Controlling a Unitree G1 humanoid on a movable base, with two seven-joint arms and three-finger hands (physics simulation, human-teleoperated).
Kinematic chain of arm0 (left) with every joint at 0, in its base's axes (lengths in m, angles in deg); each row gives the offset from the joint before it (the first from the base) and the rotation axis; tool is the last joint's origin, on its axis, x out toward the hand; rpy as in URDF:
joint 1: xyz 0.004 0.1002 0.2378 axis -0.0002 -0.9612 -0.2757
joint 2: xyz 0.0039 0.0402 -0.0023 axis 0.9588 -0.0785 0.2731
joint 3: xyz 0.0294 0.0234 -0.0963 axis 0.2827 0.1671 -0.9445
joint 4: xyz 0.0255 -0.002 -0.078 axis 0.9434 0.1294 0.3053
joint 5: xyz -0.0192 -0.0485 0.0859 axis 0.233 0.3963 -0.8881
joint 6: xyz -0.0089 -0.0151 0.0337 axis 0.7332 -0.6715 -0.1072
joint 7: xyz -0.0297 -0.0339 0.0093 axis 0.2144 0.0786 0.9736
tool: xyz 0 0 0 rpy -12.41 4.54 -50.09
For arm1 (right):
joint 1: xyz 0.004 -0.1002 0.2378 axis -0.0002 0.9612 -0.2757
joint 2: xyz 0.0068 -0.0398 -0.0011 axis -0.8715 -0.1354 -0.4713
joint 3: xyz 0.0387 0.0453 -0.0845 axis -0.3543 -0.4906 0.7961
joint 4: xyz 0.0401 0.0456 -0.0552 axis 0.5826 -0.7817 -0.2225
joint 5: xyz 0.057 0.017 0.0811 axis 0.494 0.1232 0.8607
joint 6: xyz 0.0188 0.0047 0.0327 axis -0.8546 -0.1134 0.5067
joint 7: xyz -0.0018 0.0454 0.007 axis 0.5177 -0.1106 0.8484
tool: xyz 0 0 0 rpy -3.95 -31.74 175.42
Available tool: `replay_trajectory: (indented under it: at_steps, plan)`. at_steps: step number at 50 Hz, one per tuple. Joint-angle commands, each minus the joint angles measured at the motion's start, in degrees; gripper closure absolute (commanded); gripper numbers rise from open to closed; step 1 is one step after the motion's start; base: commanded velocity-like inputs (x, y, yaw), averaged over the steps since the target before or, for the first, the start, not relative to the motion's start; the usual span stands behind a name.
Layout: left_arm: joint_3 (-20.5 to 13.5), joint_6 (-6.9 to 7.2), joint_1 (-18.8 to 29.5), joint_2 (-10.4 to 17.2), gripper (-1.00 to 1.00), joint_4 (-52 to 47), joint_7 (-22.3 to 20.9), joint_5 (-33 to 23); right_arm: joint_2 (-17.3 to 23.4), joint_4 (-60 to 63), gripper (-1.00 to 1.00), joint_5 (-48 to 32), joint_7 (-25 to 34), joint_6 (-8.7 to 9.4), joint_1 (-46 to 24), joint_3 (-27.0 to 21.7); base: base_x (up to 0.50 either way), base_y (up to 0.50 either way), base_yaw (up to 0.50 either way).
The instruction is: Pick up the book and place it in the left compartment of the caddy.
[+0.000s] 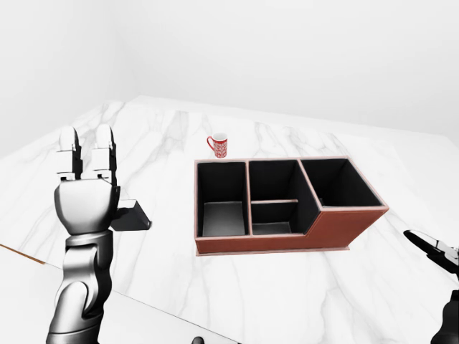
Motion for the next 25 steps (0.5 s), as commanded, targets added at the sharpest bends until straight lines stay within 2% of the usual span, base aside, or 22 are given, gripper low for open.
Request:
replay_trajectory:
  at_steps: [1, 2, 3, 5, 25]
  plan:
    - [-0.83, 0.0, -0.1, 0.33, -1.0, 1.6, 0.82, -2.77, 0.02, -0.44, -1.0, -0.5, 0.1, 0.0, -0.09, 0.3, 0.0, 0.0, 0.0]
    - [-0.82, 0.0, -0.11, 0.34, -1.0, 1.62, 0.84, -2.73, 0.02, -0.46, -1.0, -0.5, 0.1, 0.0, -0.09, 0.31, 0.0, 0.0, 0.0]
    - [-1.52, 0.0, -0.2, -0.9, -1.0, 2.76, 0.87, 1.85, -0.03, -0.52, -1.0, -0.95, 0.14, 0.0, -0.16, 0.47, 0.0, 0.0, 0.0]
    - [-1.26, 0.0, -0.27, -1.17, -1.0, 3.24, 1.23, 3.69, 0.02, -0.54, -1.0, -1.14, 0.03, 0.0, -0.11, 0.58, 0.0, 0.0, 0.0]
    - [-0.48, 0.0, -0.32, -0.46, -1.0, 3.26, 1.41, 4.32, 0.01, -0.54, -1.0, -1.17, 0.04, 0.0, -0.11, 0.57, 0.0, 0.0, 0.0]
